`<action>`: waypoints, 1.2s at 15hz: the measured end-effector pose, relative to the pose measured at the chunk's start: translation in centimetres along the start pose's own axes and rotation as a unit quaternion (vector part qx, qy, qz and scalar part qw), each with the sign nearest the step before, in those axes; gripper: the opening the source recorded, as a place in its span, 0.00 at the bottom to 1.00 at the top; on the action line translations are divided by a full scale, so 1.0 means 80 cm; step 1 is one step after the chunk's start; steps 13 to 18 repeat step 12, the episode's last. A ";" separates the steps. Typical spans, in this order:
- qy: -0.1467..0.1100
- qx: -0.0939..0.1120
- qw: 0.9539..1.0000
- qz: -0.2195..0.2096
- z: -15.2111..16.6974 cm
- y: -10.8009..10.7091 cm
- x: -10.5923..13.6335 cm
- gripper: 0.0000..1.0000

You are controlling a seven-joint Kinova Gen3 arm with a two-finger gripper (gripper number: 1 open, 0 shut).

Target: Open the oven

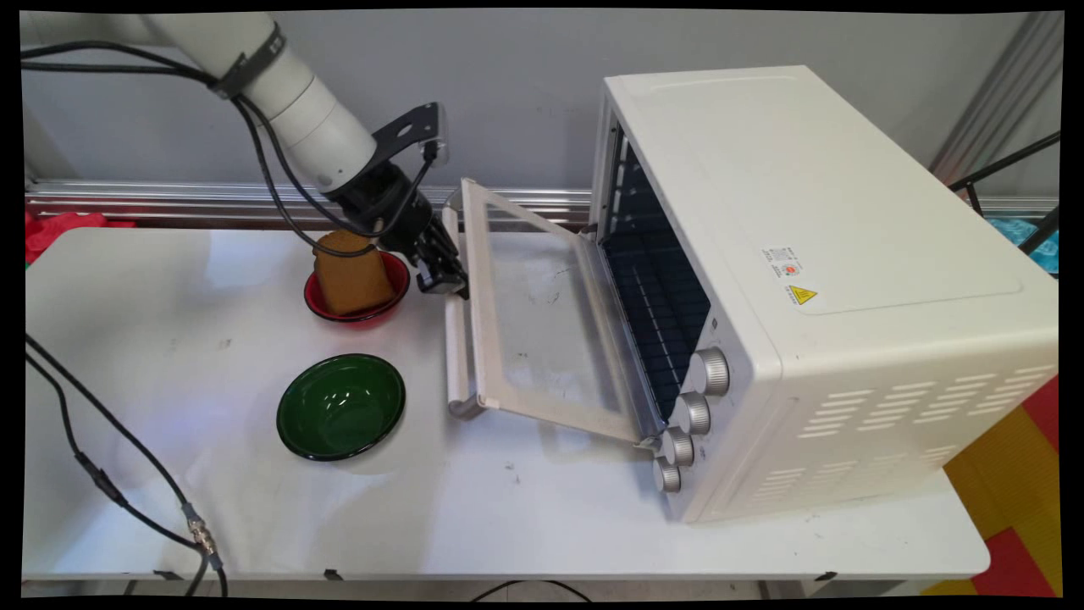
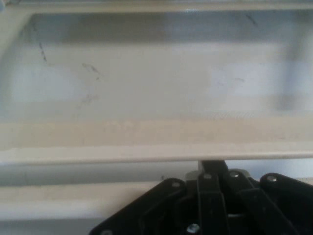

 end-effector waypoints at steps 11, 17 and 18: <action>0.003 -0.002 1.000 -0.027 -0.021 -0.011 -0.033 0.00; 0.000 0.000 1.000 -0.029 -0.027 -0.013 -0.035 0.00; 0.000 0.000 1.000 -0.029 -0.027 -0.013 -0.035 0.00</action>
